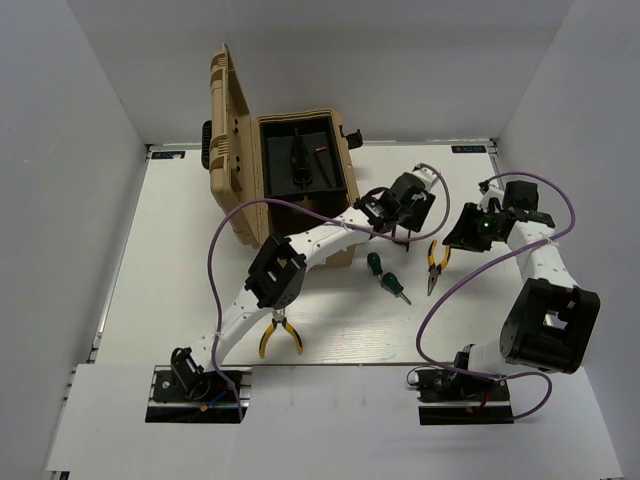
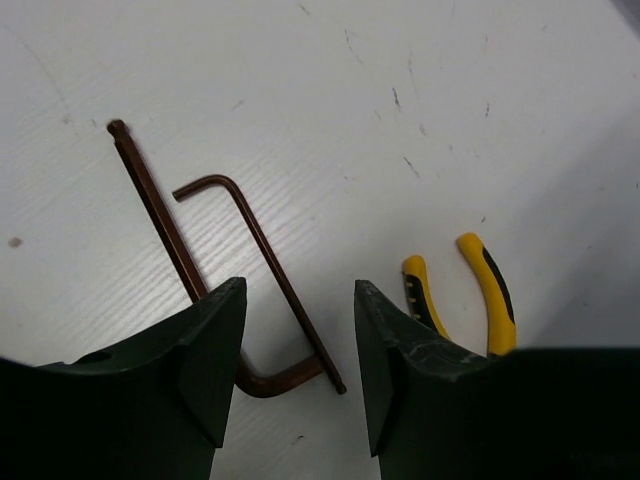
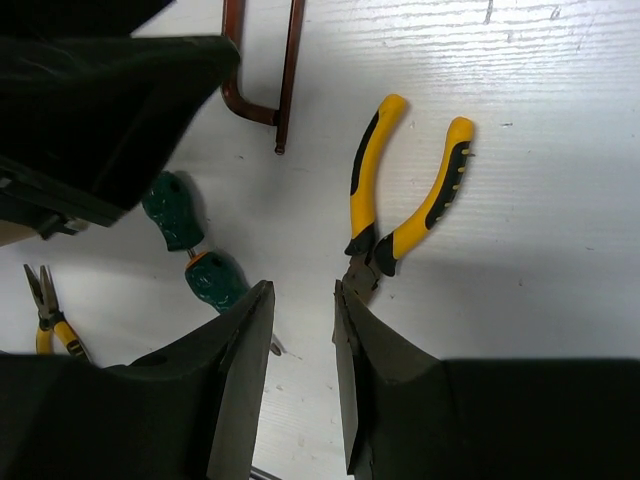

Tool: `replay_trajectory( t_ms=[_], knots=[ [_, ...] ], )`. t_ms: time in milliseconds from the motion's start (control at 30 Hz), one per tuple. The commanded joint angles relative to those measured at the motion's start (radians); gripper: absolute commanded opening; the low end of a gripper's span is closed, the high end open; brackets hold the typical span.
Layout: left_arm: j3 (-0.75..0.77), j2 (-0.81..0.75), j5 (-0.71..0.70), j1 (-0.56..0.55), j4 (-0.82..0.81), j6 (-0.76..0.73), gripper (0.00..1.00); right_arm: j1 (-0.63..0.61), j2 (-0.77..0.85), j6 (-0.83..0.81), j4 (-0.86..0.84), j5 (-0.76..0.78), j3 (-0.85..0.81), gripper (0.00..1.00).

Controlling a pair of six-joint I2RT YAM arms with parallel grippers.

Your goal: Sort the tools into containers

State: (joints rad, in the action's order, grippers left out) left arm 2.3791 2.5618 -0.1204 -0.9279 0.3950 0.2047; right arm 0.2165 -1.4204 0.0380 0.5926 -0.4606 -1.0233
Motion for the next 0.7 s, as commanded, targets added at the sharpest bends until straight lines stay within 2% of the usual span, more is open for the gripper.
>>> replay_trajectory(
  t_ms=[0,367,667],
  knots=[
    [-0.024,-0.025,-0.002,-0.005,0.013,0.025,0.57,0.011,-0.002,0.000,-0.024,-0.029,0.009,0.37],
    [-0.061,-0.005,-0.159,-0.005,0.073,0.027,0.58,0.027,0.000,-0.006,-0.028,-0.059,0.014,0.37],
    [-0.099,-0.005,-0.194,-0.005,0.116,0.027,0.59,0.038,0.000,0.000,-0.025,-0.073,0.015,0.37]
  ],
)
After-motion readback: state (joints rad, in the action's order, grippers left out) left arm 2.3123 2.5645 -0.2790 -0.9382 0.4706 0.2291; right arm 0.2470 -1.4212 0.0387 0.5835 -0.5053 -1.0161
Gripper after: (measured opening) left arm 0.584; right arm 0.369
